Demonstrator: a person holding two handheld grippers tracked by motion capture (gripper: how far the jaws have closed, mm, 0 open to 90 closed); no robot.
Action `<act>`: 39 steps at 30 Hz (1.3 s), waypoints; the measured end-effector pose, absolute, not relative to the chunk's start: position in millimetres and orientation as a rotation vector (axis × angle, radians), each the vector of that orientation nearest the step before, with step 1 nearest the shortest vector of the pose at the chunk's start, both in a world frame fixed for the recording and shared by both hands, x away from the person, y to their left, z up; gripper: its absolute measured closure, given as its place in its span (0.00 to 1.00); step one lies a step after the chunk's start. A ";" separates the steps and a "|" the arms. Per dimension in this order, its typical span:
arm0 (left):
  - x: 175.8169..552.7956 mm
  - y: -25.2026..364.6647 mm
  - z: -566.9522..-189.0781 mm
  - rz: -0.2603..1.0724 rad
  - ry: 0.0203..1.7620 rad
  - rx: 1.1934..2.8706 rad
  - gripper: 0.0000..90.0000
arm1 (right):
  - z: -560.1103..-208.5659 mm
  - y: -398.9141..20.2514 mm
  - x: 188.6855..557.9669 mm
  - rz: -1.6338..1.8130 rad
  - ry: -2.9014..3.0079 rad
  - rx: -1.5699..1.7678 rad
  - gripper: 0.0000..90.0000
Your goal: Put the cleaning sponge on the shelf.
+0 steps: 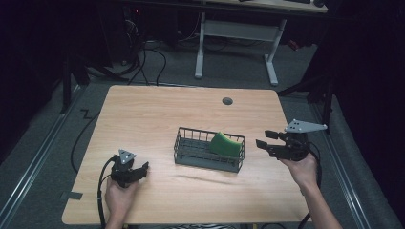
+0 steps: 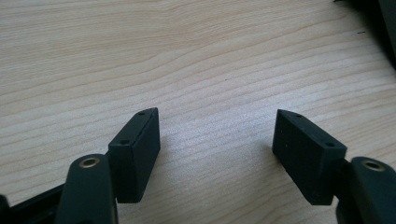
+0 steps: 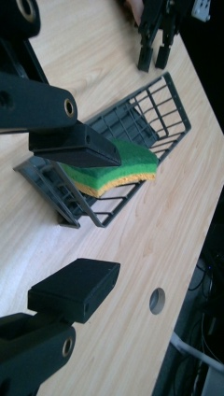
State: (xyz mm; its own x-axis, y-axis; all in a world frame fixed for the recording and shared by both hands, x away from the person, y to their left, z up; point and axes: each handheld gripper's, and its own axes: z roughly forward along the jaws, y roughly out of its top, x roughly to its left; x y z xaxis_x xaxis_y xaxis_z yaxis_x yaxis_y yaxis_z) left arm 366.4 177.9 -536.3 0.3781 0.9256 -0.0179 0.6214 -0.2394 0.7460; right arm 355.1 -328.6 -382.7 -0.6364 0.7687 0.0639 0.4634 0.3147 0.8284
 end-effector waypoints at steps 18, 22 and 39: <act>366.4 177.9 -536.3 0.575 1.330 1.963 0.36 | -414.1 -352.5 330.6 1.262 2.146 1.229 0.47; 366.4 177.8 -536.3 0.575 1.330 1.963 0.36 | -421.9 -354.6 326.2 1.265 2.126 1.254 0.47; 366.4 177.7 -536.4 0.576 1.330 1.963 0.36 | -468.9 -361.0 313.3 1.264 2.063 1.369 0.47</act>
State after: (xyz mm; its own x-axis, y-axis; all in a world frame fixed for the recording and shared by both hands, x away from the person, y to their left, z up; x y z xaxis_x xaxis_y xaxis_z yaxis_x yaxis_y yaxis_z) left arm 366.4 177.7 -536.4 0.3778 0.9257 -0.0168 0.6212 -0.2399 0.7460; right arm 313.3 -361.0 -468.9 -0.4661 0.8681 0.1707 0.5459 0.1304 0.8276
